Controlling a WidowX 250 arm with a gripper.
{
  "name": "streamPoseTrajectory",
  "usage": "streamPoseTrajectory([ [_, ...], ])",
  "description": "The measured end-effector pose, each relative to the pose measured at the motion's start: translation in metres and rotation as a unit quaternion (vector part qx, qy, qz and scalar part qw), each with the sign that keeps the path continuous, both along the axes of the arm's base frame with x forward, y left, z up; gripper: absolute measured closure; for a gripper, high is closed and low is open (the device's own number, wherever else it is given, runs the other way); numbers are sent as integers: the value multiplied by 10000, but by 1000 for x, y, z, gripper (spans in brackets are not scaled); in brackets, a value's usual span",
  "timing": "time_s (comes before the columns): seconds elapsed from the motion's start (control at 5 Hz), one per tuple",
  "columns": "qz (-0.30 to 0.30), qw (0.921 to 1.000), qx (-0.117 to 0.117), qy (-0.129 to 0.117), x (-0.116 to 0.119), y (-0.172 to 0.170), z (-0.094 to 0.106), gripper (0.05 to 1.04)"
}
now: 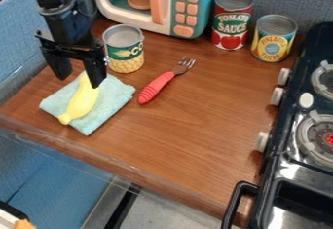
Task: Lift the orange fork
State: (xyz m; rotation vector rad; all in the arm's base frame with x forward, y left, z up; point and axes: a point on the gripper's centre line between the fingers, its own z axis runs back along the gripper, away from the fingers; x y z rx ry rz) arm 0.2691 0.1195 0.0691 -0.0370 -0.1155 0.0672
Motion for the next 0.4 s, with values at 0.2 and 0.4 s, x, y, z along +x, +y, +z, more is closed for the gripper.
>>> streamPoseTrajectory([
  [0.2,40,9999,-98,135,-1,-2,-10,83],
  [0.4,-100,9997,-172,-122,20,-25,-8,83],
])
